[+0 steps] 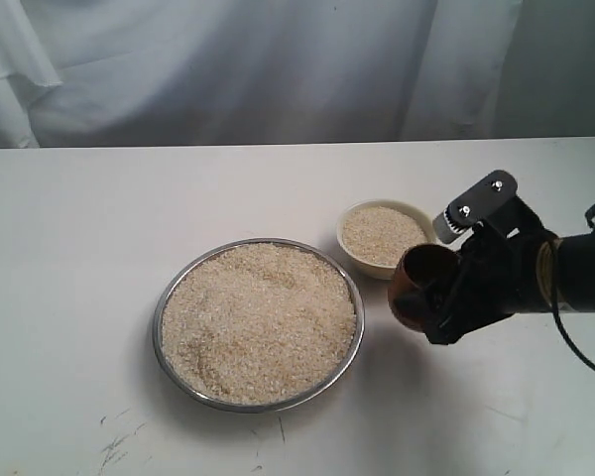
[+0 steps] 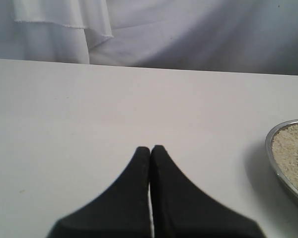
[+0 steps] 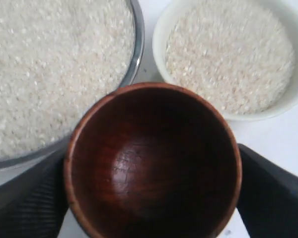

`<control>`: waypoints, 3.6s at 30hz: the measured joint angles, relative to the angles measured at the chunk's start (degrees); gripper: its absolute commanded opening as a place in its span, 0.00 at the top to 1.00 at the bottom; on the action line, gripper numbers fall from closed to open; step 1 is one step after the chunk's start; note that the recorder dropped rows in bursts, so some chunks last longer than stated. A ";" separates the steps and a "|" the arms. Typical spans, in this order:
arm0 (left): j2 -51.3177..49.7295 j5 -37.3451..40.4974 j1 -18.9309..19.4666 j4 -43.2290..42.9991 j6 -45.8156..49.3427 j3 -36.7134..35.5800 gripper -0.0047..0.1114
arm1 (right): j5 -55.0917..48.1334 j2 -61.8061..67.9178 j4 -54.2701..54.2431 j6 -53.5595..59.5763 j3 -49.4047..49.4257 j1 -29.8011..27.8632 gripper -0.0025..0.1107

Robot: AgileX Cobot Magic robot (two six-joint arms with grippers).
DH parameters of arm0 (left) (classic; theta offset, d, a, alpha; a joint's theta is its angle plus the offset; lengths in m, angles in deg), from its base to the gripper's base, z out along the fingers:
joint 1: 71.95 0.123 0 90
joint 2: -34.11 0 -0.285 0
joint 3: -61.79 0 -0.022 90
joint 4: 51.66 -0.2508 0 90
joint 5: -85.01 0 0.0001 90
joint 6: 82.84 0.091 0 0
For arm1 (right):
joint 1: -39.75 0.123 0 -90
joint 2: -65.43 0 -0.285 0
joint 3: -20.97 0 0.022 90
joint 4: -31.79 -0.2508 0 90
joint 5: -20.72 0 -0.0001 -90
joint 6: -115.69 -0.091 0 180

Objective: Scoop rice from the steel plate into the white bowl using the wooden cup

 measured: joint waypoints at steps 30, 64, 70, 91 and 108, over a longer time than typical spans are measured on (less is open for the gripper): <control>0.00 0.00 0.00 0.00 0.00 0.00 0.96 | 4.36 12.12 16.79 -24.99 -26.13 20.20 0.98; 0.00 0.00 0.00 0.00 0.00 0.00 0.96 | -2.70 19.03 16.57 -23.47 -25.30 21.01 0.94; 0.00 0.00 0.00 0.00 0.00 0.00 0.96 | -2.70 18.92 16.57 -23.47 -25.30 21.01 0.81; 0.00 0.00 0.00 0.00 0.00 0.00 0.96 | -6.44 12.76 16.77 -15.34 -24.67 21.01 0.98; 0.00 0.00 0.00 0.00 0.00 0.00 0.96 | -7.93 10.99 -12.56 7.40 -24.67 21.33 0.98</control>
